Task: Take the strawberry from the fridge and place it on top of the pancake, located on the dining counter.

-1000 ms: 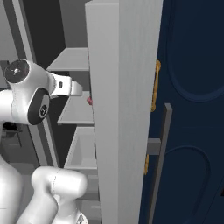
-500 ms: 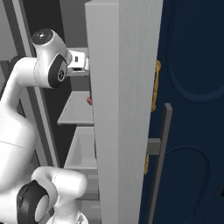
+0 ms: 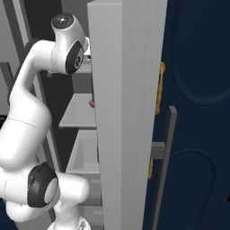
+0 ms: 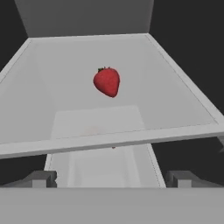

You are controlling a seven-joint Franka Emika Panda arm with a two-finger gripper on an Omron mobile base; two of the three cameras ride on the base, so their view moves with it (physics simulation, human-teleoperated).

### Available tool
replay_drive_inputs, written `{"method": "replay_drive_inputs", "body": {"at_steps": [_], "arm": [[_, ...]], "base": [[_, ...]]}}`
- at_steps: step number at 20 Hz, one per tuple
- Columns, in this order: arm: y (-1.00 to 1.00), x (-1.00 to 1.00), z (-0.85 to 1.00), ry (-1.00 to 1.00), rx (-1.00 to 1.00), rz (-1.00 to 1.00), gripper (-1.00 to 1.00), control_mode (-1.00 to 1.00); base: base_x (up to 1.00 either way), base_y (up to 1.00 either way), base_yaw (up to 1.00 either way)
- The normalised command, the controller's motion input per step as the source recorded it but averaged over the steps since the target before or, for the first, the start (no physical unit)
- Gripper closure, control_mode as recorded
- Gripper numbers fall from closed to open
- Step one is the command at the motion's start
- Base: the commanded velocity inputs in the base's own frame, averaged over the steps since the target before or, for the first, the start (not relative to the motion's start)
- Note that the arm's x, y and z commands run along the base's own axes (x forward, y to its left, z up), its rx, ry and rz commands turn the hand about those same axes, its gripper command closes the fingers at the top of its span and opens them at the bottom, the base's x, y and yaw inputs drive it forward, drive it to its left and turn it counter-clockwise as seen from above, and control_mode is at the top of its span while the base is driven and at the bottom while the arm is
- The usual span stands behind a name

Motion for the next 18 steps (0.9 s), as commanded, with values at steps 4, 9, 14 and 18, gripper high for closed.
{"method": "replay_drive_inputs", "body": {"at_steps": [4,9,14,18], "arm": [[0.05,0.5,0.01,-0.01,-0.03,0.0,-1.0,-1.0],[0.09,0.62,-0.01,0.02,0.0,0.0,-1.0,-1.0],[0.0,0.58,0.0,0.05,0.0,0.0,-1.0,-1.0],[0.0,0.51,-0.11,0.11,0.0,0.0,-1.0,-1.0]], "base": [[0.0,0.0,0.0],[0.0,0.0,0.0],[0.0,0.0,0.0],[0.0,0.0,0.0]]}}
